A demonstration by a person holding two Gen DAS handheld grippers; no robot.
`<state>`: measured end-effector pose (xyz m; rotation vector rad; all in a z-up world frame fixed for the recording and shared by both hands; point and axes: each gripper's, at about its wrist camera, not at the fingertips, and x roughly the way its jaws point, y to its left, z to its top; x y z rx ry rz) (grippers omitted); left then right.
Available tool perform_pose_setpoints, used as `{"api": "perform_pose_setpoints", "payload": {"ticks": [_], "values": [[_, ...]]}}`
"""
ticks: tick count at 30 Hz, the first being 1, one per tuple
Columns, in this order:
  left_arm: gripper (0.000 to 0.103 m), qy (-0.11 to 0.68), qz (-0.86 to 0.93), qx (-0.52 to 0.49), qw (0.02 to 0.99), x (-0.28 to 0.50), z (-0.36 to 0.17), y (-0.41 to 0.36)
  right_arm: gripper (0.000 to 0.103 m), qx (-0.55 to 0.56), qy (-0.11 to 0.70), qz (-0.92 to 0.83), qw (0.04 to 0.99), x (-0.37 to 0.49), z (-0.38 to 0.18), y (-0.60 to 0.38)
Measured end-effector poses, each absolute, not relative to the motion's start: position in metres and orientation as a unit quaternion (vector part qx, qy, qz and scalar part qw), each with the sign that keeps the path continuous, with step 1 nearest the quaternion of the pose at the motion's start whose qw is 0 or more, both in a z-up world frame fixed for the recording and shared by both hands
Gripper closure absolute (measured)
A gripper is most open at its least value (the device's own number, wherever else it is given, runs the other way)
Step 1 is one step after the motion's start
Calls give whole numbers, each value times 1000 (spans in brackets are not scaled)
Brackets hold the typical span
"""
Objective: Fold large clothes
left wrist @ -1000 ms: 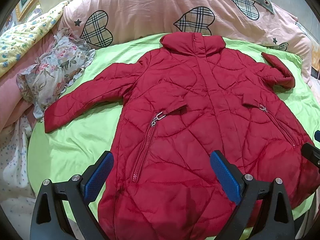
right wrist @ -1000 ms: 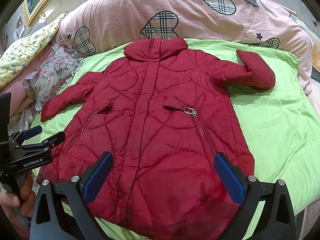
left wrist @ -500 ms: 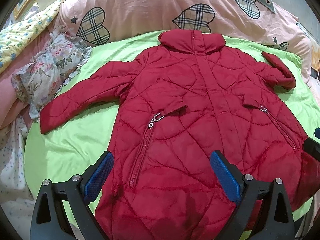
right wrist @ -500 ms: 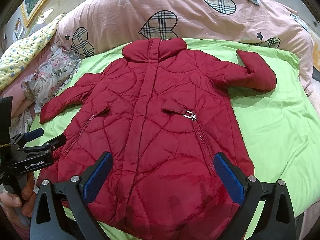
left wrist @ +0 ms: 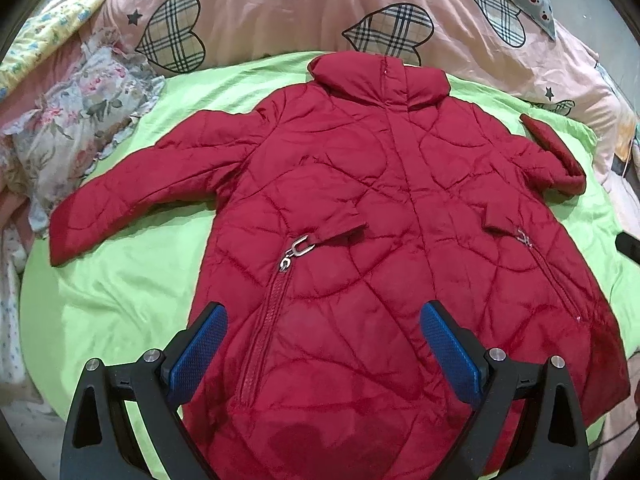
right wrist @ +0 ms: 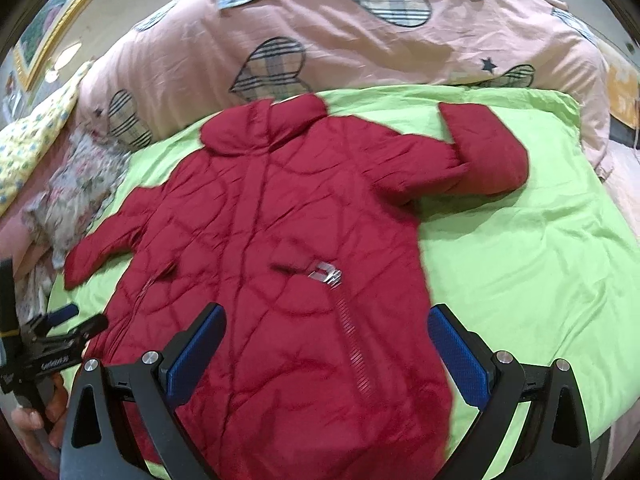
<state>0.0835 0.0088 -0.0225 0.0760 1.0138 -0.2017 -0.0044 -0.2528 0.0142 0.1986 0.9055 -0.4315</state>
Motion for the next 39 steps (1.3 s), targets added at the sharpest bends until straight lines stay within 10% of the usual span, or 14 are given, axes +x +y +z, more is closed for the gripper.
{"api": "perform_pose_setpoints", "payload": {"ticks": [23,28,30,39], "values": [[5,471,-95,27,876,142,-37,-4,9,88,435,-382,811,129,-3,-479],[5,469,-99,38,877,144,-43,-10,45,106,453,-389,795,140,-26,-510],[5,465,-102,38,878,144,-43,-10,82,136,443,-387,797,132,-27,-518],[5,459,-115,21,881,143,-40,-10,92,181,374,-287,863,108,7,-471]]}}
